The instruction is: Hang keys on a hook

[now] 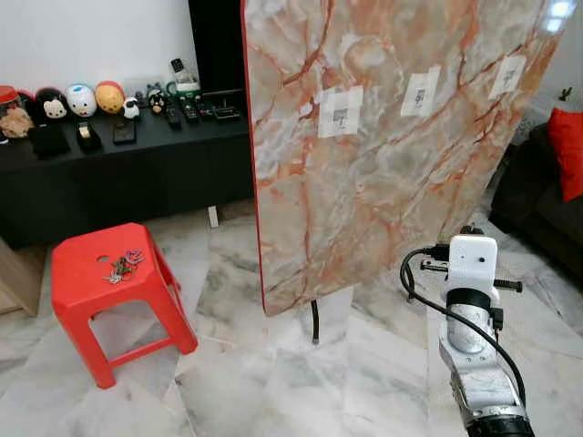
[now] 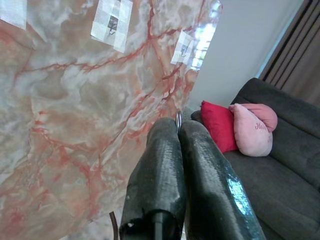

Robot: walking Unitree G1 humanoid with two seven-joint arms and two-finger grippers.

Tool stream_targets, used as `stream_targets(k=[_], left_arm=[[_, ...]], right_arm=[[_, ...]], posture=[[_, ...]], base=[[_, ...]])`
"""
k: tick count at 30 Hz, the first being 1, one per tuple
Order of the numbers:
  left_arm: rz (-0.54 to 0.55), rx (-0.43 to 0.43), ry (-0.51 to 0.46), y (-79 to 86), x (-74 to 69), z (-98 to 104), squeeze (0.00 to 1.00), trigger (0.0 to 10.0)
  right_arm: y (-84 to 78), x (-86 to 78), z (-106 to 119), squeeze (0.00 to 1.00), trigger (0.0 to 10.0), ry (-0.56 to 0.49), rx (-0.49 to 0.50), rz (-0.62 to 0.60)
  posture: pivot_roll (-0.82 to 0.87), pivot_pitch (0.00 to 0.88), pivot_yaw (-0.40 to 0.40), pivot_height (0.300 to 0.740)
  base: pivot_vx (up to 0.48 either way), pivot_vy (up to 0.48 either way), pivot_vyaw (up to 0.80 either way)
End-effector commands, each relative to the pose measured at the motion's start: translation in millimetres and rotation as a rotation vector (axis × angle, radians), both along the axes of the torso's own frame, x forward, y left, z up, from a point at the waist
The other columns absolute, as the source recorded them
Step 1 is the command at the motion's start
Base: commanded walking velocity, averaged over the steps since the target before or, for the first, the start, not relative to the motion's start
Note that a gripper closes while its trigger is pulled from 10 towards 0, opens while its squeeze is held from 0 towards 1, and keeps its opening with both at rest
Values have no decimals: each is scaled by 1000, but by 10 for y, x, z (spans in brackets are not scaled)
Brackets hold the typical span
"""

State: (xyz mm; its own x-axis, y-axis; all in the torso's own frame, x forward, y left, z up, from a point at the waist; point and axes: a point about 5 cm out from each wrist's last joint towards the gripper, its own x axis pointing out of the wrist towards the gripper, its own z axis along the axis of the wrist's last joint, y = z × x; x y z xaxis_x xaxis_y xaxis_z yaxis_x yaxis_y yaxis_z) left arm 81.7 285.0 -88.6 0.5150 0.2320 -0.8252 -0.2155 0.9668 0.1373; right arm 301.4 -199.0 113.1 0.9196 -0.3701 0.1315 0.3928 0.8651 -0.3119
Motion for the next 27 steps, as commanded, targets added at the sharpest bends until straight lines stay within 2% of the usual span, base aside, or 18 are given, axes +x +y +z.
stream_targets(k=[1, 7, 12, 15, 18, 27], left_arm=[[6, -6, 13, -42, -21, -24, 0, 10000], [-19, -17, -4, -259, 151, -65, 0, 10000], [-44, -39, -22, -573, 390, -94, 0, 10000], [-51, -49, -26, -704, 460, -103, 0, 10000], [-53, -55, -28, -771, 486, -108, 0, 10000], [-52, -51, -31, -800, 499, -108, 0, 10000]], right_arm=[[16, 29, 39, 0, 10000, -15, 0, 14], [127, 37, 56, 0, 10000, -17, -28, 46], [159, 39, 30, 0, 10000, -1, -13, 65], [175, 48, 27, 0, 10000, 3, -13, 70], [195, 64, 30, 0, 10000, 5, -10, 78], [254, 78, 19, 0, 10000, 13, -1, 107]], posture=[[38, 0, -93, 740], [41, 0, -97, 740], [41, 0, -100, 740], [45, 0, -103, 740], [45, 0, -103, 740], [47, 0, -102, 740]], base=[[0, 0, 0], [0, 0, 0], [0, 0, 0], [0, 0, 0], [0, 0, 0], [0, 0, 0]])
